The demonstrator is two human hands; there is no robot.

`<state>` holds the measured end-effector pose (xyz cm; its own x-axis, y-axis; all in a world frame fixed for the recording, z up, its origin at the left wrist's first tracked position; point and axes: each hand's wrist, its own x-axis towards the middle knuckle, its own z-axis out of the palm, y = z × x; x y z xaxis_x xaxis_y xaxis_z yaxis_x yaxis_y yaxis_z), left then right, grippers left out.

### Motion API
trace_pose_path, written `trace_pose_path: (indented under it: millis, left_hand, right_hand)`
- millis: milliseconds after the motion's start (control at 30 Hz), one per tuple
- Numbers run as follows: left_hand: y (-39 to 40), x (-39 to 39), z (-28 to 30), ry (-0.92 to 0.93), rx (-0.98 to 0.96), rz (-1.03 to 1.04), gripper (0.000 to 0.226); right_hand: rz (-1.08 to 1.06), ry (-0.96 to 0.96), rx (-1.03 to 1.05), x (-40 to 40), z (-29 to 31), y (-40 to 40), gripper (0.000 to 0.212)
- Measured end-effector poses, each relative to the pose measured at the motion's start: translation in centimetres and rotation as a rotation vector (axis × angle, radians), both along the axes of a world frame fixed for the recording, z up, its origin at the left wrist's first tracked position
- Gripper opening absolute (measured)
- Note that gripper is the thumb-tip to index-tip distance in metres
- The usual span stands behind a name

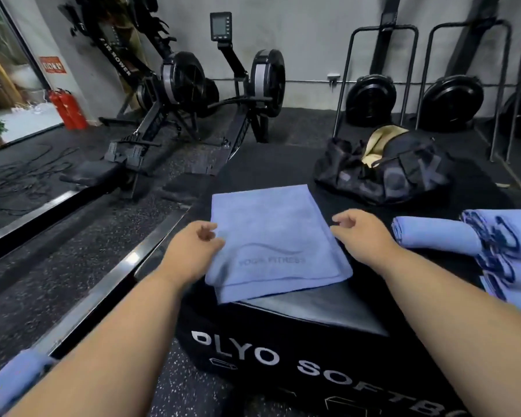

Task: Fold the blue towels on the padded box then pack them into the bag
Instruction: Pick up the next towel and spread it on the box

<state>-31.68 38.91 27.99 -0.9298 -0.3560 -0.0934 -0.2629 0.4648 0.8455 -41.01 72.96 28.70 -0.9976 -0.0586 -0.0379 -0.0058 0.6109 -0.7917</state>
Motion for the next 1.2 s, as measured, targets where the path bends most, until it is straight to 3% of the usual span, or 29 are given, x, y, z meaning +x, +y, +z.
trace_pose_path:
  millis: [100, 333, 433, 633, 900, 1000, 1100, 1200]
  left_hand:
    - [2.1, 5.6, -3.1, 0.043, -0.039, 0.205, 0.013]
    - [4.0, 8.8, -4.8, 0.131, 0.069, 0.301, 0.007]
    - [4.2, 8.7, -5.4, 0.136, 0.075, 0.288, 0.015]
    - [3.0, 8.5, -6.3, 0.120, -0.171, 0.173, 0.031]
    - [1.7, 6.5, -6.4, 0.135, -0.248, 0.108, 0.017]
    - [1.9, 6.0, -5.8, 0.227, -0.219, 0.150, 0.015]
    - [2.6, 6.0, -4.6, 0.347, -0.164, 0.167, 0.013]
    - [3.1, 6.5, -4.3, 0.295, -0.103, 0.079, 0.012]
  right_hand:
    - [-0.104, -0.006, -0.004, 5.4, -4.2, 1.1, 0.007]
    - [-0.021, 0.092, 0.070, 7.5, -6.1, 2.1, 0.011]
    - [-0.008, 0.111, 0.154, 6.9, -6.4, 2.1, 0.016]
    - [0.052, 0.139, 0.282, 6.0, -6.3, 1.9, 0.020]
    - [0.113, 0.183, 0.336, 4.7, -6.5, 2.1, 0.011]
    - [0.072, 0.206, 0.232, 4.5, -6.4, 2.0, 0.011]
    - [0.010, 0.196, -0.044, 4.4, -5.8, 2.3, 0.018]
    - [-0.006, 0.121, -0.195, 4.5, -5.4, 2.7, 0.022]
